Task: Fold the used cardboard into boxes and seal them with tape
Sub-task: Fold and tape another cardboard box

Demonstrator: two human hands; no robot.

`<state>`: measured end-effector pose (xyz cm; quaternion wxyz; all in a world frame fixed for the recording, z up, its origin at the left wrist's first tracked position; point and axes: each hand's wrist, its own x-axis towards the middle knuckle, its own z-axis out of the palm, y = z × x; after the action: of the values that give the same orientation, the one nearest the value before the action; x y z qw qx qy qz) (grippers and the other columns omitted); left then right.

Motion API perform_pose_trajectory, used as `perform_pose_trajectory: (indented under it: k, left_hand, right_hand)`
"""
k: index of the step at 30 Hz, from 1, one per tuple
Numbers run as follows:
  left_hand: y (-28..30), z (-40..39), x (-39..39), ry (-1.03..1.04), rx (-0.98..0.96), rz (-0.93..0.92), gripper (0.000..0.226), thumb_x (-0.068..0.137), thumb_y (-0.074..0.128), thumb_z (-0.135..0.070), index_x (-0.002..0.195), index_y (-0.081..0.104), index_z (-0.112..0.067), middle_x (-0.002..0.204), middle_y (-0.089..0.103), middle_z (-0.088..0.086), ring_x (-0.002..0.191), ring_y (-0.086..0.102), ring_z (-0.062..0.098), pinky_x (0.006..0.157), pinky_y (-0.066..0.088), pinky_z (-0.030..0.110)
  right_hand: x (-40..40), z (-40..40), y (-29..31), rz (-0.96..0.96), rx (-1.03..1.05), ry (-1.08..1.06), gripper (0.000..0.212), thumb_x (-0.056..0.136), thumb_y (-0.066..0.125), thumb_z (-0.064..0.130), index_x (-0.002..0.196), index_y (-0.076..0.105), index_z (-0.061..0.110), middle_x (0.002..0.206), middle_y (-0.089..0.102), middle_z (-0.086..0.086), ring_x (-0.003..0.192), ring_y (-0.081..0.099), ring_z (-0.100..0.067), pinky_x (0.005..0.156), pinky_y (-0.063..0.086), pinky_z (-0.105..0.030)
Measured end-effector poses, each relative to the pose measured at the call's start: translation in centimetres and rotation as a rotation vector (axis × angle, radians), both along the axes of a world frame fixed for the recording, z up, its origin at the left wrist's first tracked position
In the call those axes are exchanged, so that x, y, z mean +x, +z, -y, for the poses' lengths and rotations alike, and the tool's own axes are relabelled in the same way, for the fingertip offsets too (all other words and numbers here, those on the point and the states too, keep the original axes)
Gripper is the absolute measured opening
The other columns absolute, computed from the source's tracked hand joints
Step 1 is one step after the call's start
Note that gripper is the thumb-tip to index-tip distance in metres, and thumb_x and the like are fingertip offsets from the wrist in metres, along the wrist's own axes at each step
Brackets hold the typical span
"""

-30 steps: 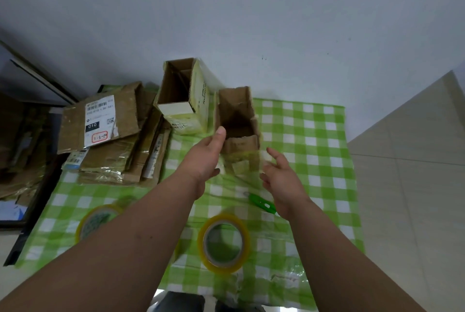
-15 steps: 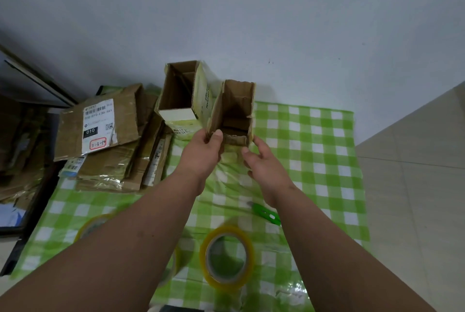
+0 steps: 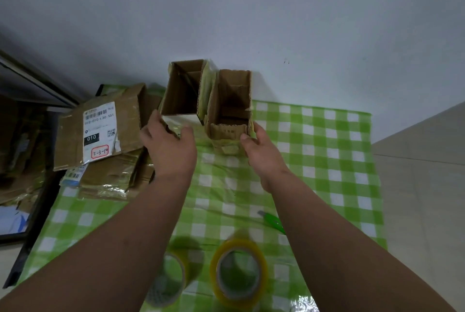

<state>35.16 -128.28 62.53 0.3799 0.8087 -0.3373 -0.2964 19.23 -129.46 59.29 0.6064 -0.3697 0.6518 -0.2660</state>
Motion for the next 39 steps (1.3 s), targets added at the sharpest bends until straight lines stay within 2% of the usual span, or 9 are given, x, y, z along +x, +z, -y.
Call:
perform_pose_trajectory:
  k: [4, 8, 15, 18, 20, 22, 26, 32, 39]
  left_hand:
    - [-0.1, 1.9, 1.6, -0.090, 0.051, -0.047, 0.062, 0.101, 0.046, -0.041, 0.156, 0.022, -0.028, 0.160, 0.022, 0.005, 0.141, 0.035, 0.026, 0.108, 0.029, 0.032]
    - [-0.8, 2.6, 3.1, -0.130, 0.030, 0.008, 0.068, 0.088, 0.044, -0.054, 0.151, 0.032, -0.033, 0.149, 0.043, 0.004, 0.132, 0.047, 0.023, 0.109, 0.041, 0.049]
    - [-1.5, 2.0, 4.6, -0.216, 0.005, 0.031, 0.066, 0.084, 0.047, -0.058, 0.147, 0.034, -0.044, 0.138, 0.052, 0.005, 0.122, 0.055, 0.019, 0.104, 0.046, 0.047]
    - [-1.1, 1.4, 4.2, -0.278, -0.032, 0.067, 0.062, 0.098, 0.054, -0.033, 0.154, 0.027, -0.033, 0.153, 0.031, 0.008, 0.096, 0.054, -0.018, 0.098, 0.039, 0.021]
    - [-0.9, 0.8, 4.0, -0.292, -0.033, 0.102, 0.064, 0.099, 0.055, -0.027, 0.155, 0.025, -0.030, 0.157, 0.021, 0.007, 0.075, 0.053, -0.013, 0.087, 0.035, 0.014]
    - [-0.8, 0.3, 4.3, -0.303, -0.052, 0.138, 0.065, 0.097, 0.058, -0.025, 0.154, 0.028, -0.029, 0.155, 0.021, 0.006, 0.081, 0.053, -0.005, 0.090, 0.034, 0.015]
    - [-0.6, -0.9, 6.0, -0.332, -0.037, 0.247, 0.064, 0.094, 0.062, -0.027, 0.151, 0.035, -0.024, 0.151, 0.030, 0.007, 0.132, 0.040, 0.020, 0.107, 0.033, 0.028]
    - [-0.3, -3.7, 10.1, -0.412, 0.050, 0.679, 0.054, 0.086, 0.065, -0.027, 0.138, 0.053, -0.023, 0.137, 0.047, 0.011, 0.120, 0.040, 0.036, 0.098, 0.034, 0.051]
    - [-0.6, -5.7, 16.1, -0.581, 0.249, 0.847, 0.063, 0.092, 0.055, -0.039, 0.150, 0.032, -0.032, 0.159, 0.027, 0.000, 0.142, 0.021, 0.028, 0.112, 0.020, 0.052]
  right_hand:
    - [0.8, 0.7, -0.3, 0.010, 0.001, -0.035, 0.052, 0.102, 0.047, 0.038, 0.150, 0.030, 0.043, 0.147, 0.049, 0.004, 0.133, 0.048, -0.021, 0.114, 0.036, -0.046]
    - [2.2, 1.2, -0.3, 0.037, 0.008, -0.038, 0.053, 0.101, 0.049, 0.039, 0.150, 0.029, 0.043, 0.147, 0.049, 0.004, 0.132, 0.049, -0.023, 0.113, 0.037, -0.046]
    - [3.0, 0.5, -0.2, 0.040, -0.028, -0.056, 0.058, 0.104, 0.047, 0.029, 0.154, 0.021, 0.037, 0.154, 0.041, 0.002, 0.139, 0.041, -0.022, 0.116, 0.032, -0.042]
    - [2.6, -0.4, 0.2, 0.027, -0.056, -0.054, 0.066, 0.102, 0.050, 0.019, 0.156, 0.015, 0.032, 0.152, 0.038, 0.003, 0.130, 0.042, -0.015, 0.104, 0.033, -0.032]
    - [2.6, -1.0, 0.3, -0.022, -0.068, -0.071, 0.072, 0.100, 0.055, 0.016, 0.157, 0.014, 0.029, 0.151, 0.038, 0.001, 0.119, 0.040, -0.010, 0.098, 0.035, -0.029]
    - [2.8, -1.7, 0.0, -0.098, -0.061, -0.122, 0.074, 0.097, 0.060, 0.017, 0.156, 0.016, 0.025, 0.153, 0.036, -0.005, 0.125, 0.041, -0.013, 0.098, 0.039, -0.031]
    - [3.7, -3.3, -0.8, -0.331, -0.080, -0.179, 0.061, 0.091, 0.066, 0.023, 0.144, 0.036, 0.014, 0.140, 0.046, -0.010, 0.123, 0.050, -0.026, 0.101, 0.046, -0.042]
    - [7.2, -6.1, -0.1, -0.648, -0.354, 0.139, 0.035, 0.089, 0.059, 0.027, 0.119, 0.063, 0.010, 0.115, 0.058, -0.011, 0.103, 0.058, -0.032, 0.086, 0.050, -0.044]
    - [13.3, -6.0, 1.6, -0.838, -0.552, 0.674, 0.057, 0.095, 0.049, 0.035, 0.149, 0.035, 0.027, 0.153, 0.033, -0.002, 0.137, 0.032, -0.027, 0.110, 0.026, -0.043]
